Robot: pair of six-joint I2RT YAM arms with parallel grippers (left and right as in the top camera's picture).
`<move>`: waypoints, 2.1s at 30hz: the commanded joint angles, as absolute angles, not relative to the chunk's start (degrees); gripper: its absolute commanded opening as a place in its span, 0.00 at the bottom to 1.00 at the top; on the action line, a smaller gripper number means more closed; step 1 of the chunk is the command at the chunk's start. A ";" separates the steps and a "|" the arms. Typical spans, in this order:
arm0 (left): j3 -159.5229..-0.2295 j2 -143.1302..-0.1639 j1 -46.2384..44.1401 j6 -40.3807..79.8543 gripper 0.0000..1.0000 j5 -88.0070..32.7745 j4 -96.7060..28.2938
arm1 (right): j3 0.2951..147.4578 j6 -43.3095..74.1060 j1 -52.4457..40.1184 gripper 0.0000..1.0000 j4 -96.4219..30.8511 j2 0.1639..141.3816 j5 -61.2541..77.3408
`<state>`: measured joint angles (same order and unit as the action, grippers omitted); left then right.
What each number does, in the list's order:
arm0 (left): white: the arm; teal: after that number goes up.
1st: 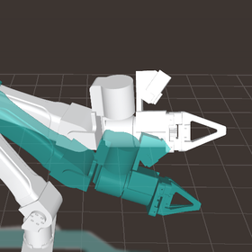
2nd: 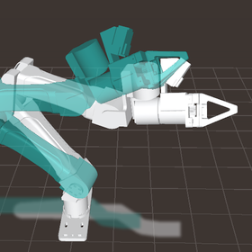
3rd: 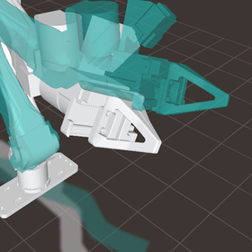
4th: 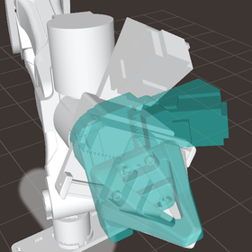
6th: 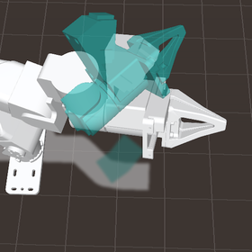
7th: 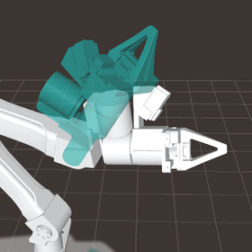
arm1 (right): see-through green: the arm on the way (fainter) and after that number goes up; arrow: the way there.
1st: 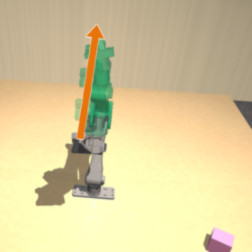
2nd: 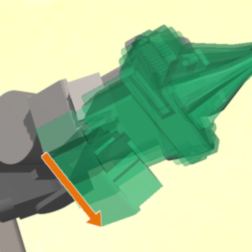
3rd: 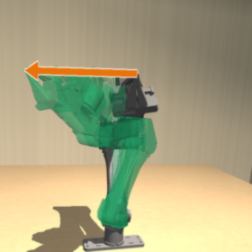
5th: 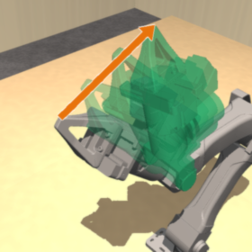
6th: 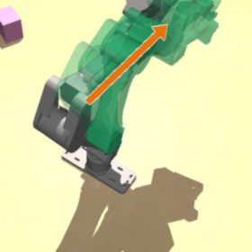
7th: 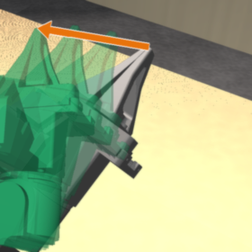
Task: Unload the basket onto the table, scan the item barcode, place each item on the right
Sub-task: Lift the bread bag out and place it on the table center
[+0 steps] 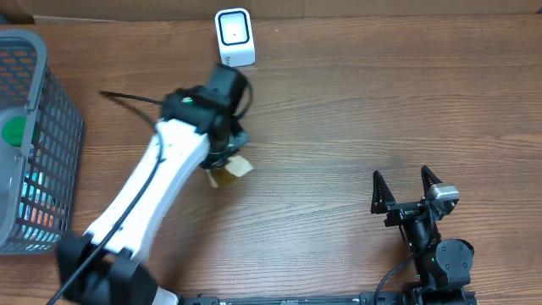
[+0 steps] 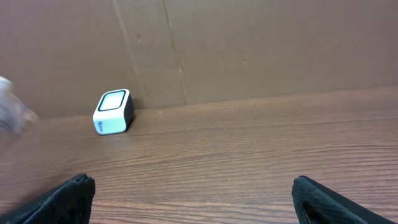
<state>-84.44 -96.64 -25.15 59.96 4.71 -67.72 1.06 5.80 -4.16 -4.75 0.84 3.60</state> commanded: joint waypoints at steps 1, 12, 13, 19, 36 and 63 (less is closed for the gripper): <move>-84.09 -101.21 -28.82 66.92 0.04 4.21 -66.08 | 0.45 5.93 -4.49 1.00 -4.56 0.16 3.07; -84.12 -109.89 -36.05 65.54 0.38 4.36 -59.29 | 0.45 5.93 -4.49 1.00 -4.56 0.16 3.05; -84.16 -109.89 -36.05 64.16 0.56 4.12 -58.39 | 0.45 5.93 -4.49 1.00 -4.56 0.16 3.05; -87.05 -109.75 -35.90 55.72 1.00 1.15 -54.04 | 0.45 5.93 -4.49 1.00 -4.56 0.16 3.05; -138.10 -109.69 -25.98 31.31 0.90 1.91 -87.79 | 0.45 5.93 -4.49 1.00 -4.56 0.16 3.05; -147.63 -96.51 35.64 21.96 1.00 -4.56 -96.79 | 0.45 5.93 -4.49 1.00 -4.56 0.16 3.05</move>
<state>-149.91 -96.51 32.64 23.53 -3.49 -96.57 1.06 5.80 -4.16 -4.75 0.84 3.60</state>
